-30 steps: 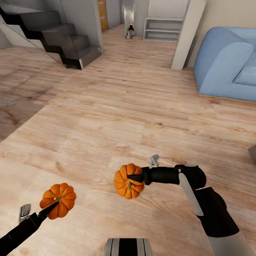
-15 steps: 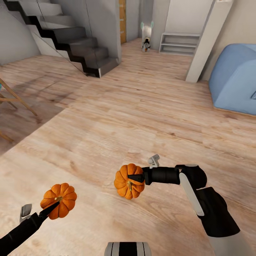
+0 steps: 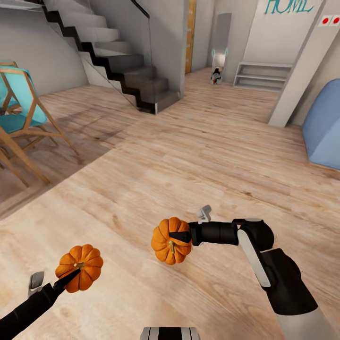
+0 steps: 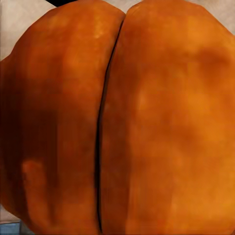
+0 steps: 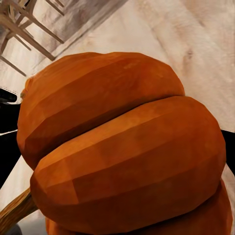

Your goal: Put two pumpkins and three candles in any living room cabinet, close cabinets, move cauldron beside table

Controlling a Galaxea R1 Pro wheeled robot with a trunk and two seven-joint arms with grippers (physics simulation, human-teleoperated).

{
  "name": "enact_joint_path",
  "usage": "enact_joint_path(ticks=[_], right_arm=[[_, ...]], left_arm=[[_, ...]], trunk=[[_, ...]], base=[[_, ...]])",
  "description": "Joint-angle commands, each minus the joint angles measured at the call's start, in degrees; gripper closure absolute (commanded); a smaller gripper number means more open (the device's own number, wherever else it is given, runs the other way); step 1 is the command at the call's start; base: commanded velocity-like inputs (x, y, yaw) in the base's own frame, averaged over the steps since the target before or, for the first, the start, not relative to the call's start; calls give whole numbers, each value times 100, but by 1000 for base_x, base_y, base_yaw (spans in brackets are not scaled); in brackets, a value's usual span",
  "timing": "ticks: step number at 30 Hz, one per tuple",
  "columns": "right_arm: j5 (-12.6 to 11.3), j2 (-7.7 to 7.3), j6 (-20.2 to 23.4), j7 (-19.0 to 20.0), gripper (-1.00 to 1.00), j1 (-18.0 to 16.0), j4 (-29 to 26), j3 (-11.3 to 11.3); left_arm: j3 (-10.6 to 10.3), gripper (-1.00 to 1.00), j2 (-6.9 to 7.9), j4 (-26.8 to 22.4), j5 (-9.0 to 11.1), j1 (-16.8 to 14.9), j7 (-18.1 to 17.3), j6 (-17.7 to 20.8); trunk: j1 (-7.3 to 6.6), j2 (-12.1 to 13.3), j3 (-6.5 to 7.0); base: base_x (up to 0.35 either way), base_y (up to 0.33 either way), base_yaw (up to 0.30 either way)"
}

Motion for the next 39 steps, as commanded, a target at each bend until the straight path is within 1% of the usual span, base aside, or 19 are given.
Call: enact_joint_path(ticks=[1,2,6,10,12,13,15,16,18,19,22,25,28,31,32,33,35,37,39], right_arm=[[-33,-2,40,0,100,-4,-6,-6],[-36,1,40,-1,100,-6,-6,-20],[-48,35,40,-2,100,-9,-6,-42],[-57,191,40,-15,100,-10,-6,-51],[-58,219,40,-20,100,-11,-4,-54],[-59,242,40,-28,100,-11,-5,-248],[-59,245,40,-30,100,-11,-6,-348],[-59,252,40,-33,100,-11,-6,-400],[-59,270,40,-42,100,-11,-6,-426],[-59,292,40,-45,100,-11,-6,-442],[-59,322,40,-51,100,-11,-4,-428],[-59,324,40,-52,100,-11,-2,-427],[-59,326,40,-52,100,-11,-3,-424],[-59,327,40,-52,100,-11,-3,-423],[-59,330,40,-53,100,-11,-4,-422],[-22,361,40,-62,100,-9,1,-401],[-15,368,40,-58,100,-10,2,-400],[-26,420,40,-107,100,-77,-64,-409],[-24,419,40,-154,100,-143,-129,-408]], left_arm=[[-23,100,1,18,18,-5,-9,37],[-78,100,4,43,25,-5,-12,40],[-162,100,6,111,30,-14,-11,43],[-284,100,7,190,20,-28,-41,26],[-341,100,-18,197,2,-29,-23,12],[-441,100,-94,199,-75,-31,200,-74],[-461,100,-107,209,-86,-31,298,-93],[-477,100,-116,228,-81,-31,416,-107],[-516,100,-139,253,-75,-31,533,-115],[-611,100,-170,269,-73,-31,610,-119],[-749,100,-208,324,-45,-45,704,-192],[-760,100,-223,448,-21,-71,761,-204],[-767,100,-270,674,-2,-165,1000,-211],[-771,100,-313,747,7,-199,1136,-212],[-776,100,-337,762,6,-208,1170,-212],[-865,100,-460,788,-46,-233,1322,-223],[-901,100,-485,791,-55,-236,1400,-228],[-872,100,-418,785,-50,-171,1377,-188],[-873,100,-352,801,-62,-105,1381,-189]], trunk=[[-3,0,22],[-6,1,47],[-16,7,147],[-27,12,245],[-32,15,295],[-34,16,319],[-40,19,368],[-42,20,393],[-47,23,442],[-50,24,466],[-58,28,539],[-65,32,607],[-73,36,675],[-81,40,742],[-83,41,764],[-86,43,786],[-91,45,830],[-91,46,830],[-91,46,830]], base=[[0,0,280],[0,0,281],[0,0,281],[0,0,281],[0,0,281],[0,0,281],[0,0,282],[0,0,284],[0,0,285],[0,0,285],[0,0,285],[0,0,286],[0,0,287],[0,0,288],[0,0,289],[0,0,121],[0,0,87],[0,0,0],[0,0,0]])
